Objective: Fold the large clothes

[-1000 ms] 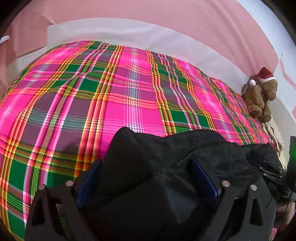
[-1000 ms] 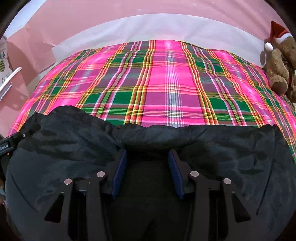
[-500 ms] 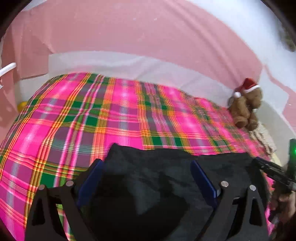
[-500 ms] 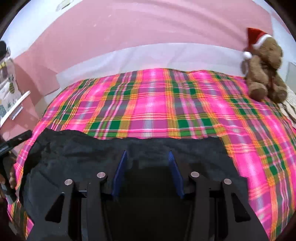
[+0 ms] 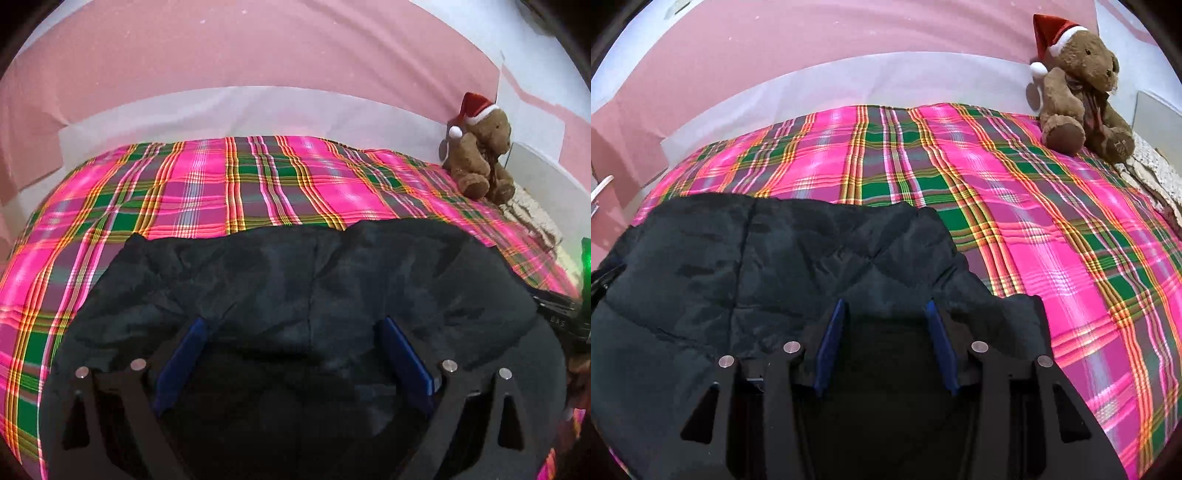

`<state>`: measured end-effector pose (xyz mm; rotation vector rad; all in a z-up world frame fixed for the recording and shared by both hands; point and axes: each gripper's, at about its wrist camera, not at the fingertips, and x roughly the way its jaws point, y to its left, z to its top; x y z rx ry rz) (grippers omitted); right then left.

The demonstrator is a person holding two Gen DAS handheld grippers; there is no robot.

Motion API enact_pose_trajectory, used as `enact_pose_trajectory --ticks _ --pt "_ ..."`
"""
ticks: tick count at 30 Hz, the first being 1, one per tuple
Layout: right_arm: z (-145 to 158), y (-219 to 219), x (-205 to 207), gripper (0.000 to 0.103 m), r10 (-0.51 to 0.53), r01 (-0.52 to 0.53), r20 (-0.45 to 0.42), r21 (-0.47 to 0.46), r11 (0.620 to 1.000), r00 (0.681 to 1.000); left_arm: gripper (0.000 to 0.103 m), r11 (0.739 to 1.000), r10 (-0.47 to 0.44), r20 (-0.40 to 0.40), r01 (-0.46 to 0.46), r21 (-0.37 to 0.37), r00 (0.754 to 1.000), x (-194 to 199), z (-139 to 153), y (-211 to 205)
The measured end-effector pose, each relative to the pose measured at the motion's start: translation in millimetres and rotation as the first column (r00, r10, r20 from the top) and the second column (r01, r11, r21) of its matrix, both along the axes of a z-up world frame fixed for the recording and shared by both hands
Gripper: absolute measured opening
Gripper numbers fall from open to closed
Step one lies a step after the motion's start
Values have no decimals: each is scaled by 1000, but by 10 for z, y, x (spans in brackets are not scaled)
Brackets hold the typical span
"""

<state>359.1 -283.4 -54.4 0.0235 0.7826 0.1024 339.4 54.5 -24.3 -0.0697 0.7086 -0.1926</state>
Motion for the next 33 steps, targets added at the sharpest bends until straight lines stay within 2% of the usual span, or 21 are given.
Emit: enact_pose_trajectory --ticks 4,7,9,12,15,18,20,22,26,30,33 --pt "5 4 12 46 -12 12 0 -9 1000 1000 97 1000 4 -24 -4 1 1000 45 31 6" --pt "215 -55 -94 46 -25 25 -10 11 1000 1000 96 1000 -7 -42 5 -31 999 -67 185 97" --pt "396 -104 -290 46 -12 11 24 35 999 1000 96 996 -12 -5 12 -87 1000 -265 357 264" --pt "545 -178 -638 46 10 -14 66 57 998 998 96 996 11 64 -5 -93 998 -593 497 540" --pt "433 -235 -807 46 9 -12 44 65 998 999 96 991 70 48 -65 -113 996 -779 338 851" --pt "164 -288 -766 46 -4 5 -2 52 999 1000 96 985 113 -54 -119 -127 992 -721 -31 1007" --pt "94 -271 -722 46 -9 10 -11 41 999 1000 96 983 106 -44 -112 -147 993 -699 -169 1039" --pt "38 -224 -662 46 -9 9 -20 9 1000 1000 96 974 115 -52 -123 -188 992 -663 -222 1075" --pt "127 -233 -691 46 -33 33 -34 4 999 999 95 979 126 -64 -135 -156 990 -701 -134 1042" --pt "422 -265 -1100 46 -14 13 30 52 999 999 95 978 134 3 -132 -159 991 -1082 137 1074" --pt "420 -281 -1359 46 1 -3 42 53 999 999 95 986 100 65 -90 -141 993 -1414 237 979"
